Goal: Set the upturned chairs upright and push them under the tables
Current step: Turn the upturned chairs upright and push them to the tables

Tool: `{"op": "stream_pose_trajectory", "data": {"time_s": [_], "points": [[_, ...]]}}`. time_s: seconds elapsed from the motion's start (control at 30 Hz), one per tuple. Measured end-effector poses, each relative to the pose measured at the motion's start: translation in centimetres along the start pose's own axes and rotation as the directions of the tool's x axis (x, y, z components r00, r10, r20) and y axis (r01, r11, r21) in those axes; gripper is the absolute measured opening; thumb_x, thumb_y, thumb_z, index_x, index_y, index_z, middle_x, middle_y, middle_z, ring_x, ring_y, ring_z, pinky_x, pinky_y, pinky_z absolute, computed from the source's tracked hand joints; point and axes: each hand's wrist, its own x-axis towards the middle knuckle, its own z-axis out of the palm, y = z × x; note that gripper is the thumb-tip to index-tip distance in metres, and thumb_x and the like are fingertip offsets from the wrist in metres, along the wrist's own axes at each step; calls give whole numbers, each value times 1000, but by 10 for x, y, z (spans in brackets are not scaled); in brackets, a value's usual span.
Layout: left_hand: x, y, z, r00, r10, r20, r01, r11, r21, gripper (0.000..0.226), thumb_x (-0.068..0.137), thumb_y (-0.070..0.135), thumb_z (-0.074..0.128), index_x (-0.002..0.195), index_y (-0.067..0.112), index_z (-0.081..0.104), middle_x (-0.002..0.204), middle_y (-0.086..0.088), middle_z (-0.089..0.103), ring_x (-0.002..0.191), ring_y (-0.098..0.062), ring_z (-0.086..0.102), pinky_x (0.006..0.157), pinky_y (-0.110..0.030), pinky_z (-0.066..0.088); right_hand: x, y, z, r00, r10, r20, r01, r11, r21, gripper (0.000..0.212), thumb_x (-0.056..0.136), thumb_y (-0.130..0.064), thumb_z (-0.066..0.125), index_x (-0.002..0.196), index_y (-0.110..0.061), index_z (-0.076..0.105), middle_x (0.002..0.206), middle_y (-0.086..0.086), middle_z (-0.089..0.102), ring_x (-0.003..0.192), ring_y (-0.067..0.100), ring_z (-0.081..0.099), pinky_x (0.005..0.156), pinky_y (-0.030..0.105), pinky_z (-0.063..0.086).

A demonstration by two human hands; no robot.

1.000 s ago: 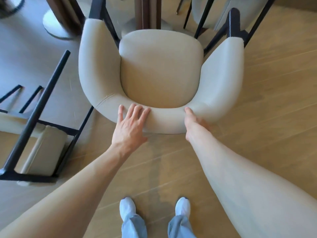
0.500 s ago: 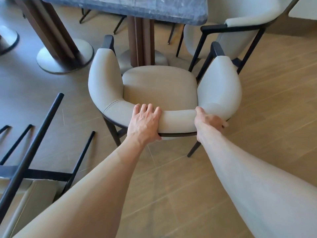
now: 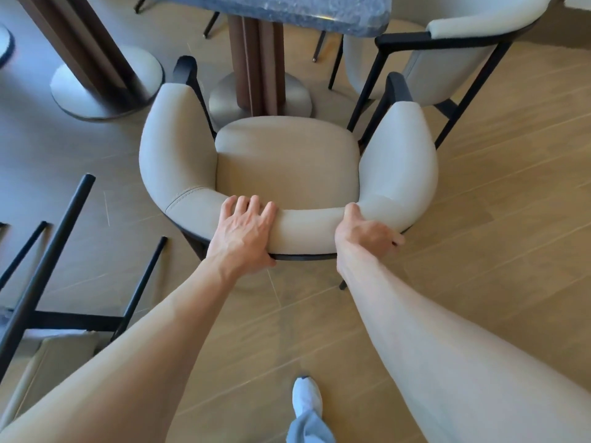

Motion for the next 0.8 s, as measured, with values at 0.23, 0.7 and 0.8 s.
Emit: {"op": "stream_pose_trajectory", "data": {"time_s": [0.23,0.7,0.8], "points": [[-8,10,-23,993,-58,101,66,995,-70,94,69,57,77,145,19,35,136,-2,45,133,-25,35,121,-41,11,2,-16,-24,936,-6,353,95,967,-235,59,92,-57,49,110,-2,41,118,13,37,116,37,49,77,48,59],[-205,-114,-227,660,-721,211,142,-156,-977,20,99,25,58,114,13,65,114,-14,71,98,-25,68,90,-45,56,-199,-108,-130,542,-644,540,732,678,74,42,94,-33,57,130,-12,62,129,7,66,120,27,58,95,30,40],[-272,-154,-260,589,-788,180,40,-194,-980,29,100,25,56,117,3,64,116,-21,68,97,-29,66,91,-50,55,-294,-110,-127,381,-720,581,774,592,227,33,94,-31,59,122,-15,67,123,4,69,117,22,61,93,28,42]]}}
